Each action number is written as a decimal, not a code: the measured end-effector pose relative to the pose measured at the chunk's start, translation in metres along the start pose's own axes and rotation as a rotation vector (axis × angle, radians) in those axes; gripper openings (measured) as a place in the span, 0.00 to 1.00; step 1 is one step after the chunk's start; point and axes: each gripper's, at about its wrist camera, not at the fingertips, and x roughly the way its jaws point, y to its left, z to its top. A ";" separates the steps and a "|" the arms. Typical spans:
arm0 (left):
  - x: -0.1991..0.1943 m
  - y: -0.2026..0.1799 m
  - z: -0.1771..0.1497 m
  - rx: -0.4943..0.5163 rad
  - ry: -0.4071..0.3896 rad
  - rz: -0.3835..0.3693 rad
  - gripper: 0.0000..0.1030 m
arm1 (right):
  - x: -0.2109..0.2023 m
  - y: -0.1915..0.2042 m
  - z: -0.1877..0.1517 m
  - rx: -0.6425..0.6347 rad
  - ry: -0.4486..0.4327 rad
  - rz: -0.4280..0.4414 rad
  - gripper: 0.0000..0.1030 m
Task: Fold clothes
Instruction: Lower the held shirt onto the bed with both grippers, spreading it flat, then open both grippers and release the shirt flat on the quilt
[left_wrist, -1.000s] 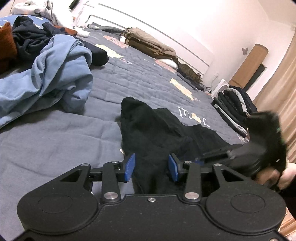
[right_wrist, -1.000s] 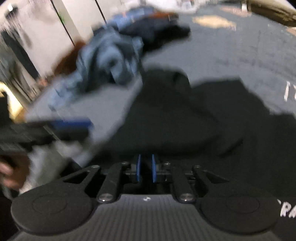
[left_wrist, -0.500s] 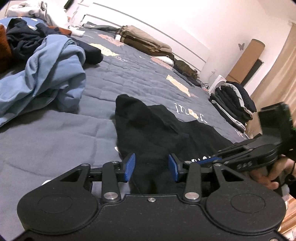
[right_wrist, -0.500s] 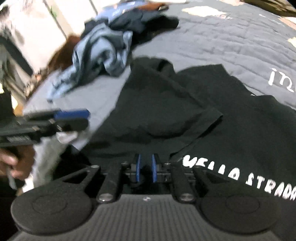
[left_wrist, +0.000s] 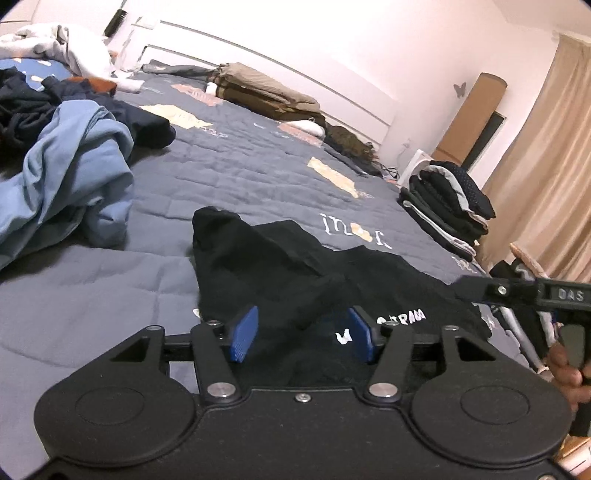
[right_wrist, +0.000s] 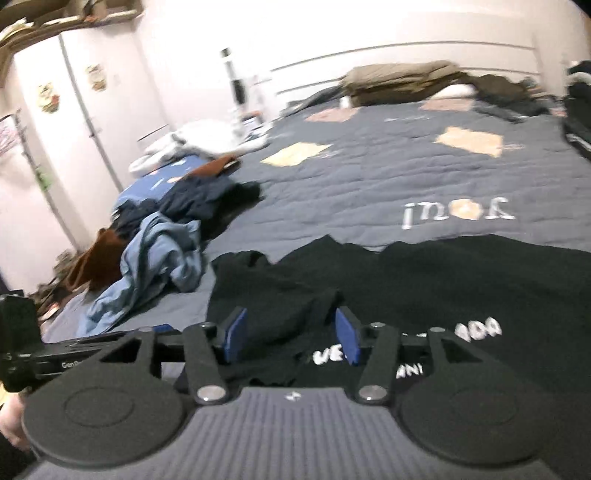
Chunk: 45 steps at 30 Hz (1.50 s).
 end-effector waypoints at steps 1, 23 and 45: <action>-0.001 -0.002 0.000 0.005 0.000 -0.002 0.53 | -0.006 0.001 -0.002 0.009 -0.020 -0.018 0.51; -0.017 -0.073 0.000 0.103 0.009 -0.061 0.62 | -0.078 -0.012 -0.051 0.086 -0.138 -0.173 0.51; -0.021 -0.169 -0.022 0.169 -0.027 -0.015 0.65 | -0.136 -0.067 -0.071 0.125 -0.232 -0.091 0.51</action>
